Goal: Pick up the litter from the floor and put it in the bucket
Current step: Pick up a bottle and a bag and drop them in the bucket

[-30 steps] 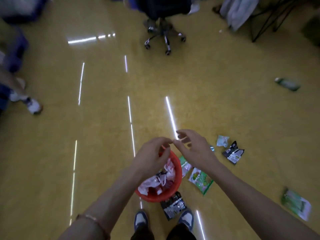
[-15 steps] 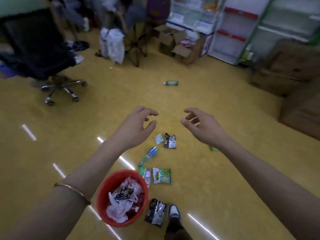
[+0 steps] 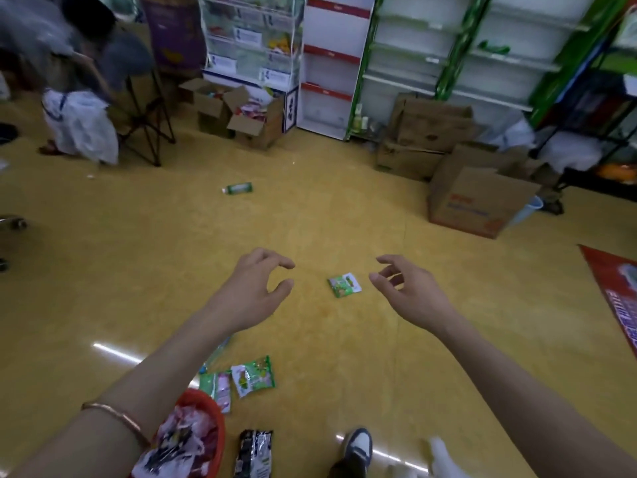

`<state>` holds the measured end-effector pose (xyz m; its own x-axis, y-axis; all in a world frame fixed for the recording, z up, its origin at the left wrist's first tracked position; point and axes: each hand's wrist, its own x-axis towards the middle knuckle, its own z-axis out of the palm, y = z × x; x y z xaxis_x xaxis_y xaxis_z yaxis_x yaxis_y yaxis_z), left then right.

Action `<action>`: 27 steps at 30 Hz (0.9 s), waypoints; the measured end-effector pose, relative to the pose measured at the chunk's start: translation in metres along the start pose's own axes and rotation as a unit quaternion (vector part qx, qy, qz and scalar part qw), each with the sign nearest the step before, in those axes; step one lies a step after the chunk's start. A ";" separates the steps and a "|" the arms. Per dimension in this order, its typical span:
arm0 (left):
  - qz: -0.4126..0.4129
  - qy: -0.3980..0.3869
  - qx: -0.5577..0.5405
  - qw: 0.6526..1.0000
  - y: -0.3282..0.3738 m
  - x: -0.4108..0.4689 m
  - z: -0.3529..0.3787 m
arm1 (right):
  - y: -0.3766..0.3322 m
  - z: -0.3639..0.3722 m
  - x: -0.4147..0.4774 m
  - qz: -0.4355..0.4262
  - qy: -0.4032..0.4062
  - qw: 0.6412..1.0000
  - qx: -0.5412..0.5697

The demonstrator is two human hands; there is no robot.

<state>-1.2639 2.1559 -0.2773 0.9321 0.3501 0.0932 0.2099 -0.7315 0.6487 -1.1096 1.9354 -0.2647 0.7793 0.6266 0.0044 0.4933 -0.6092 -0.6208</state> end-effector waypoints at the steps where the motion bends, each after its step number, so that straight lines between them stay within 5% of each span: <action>1: -0.007 -0.006 0.000 1.000 -0.001 0.006 0.004 | 0.007 -0.002 0.007 0.001 -0.001 1.000 -0.001; 18: -0.117 0.069 -0.002 0.991 0.043 0.205 0.054 | 0.113 -0.088 0.229 -0.087 -0.079 0.993 -0.021; 27: -0.176 0.105 0.021 0.978 0.002 0.258 0.045 | 0.114 -0.074 0.321 -0.122 -0.131 0.983 -0.027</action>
<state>-1.0099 2.2187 -0.2860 0.7188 0.6948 0.0257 0.5234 -0.5651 0.6378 -0.7749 2.0313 -0.2760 0.5114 0.8573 -0.0588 0.6792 -0.4451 -0.5835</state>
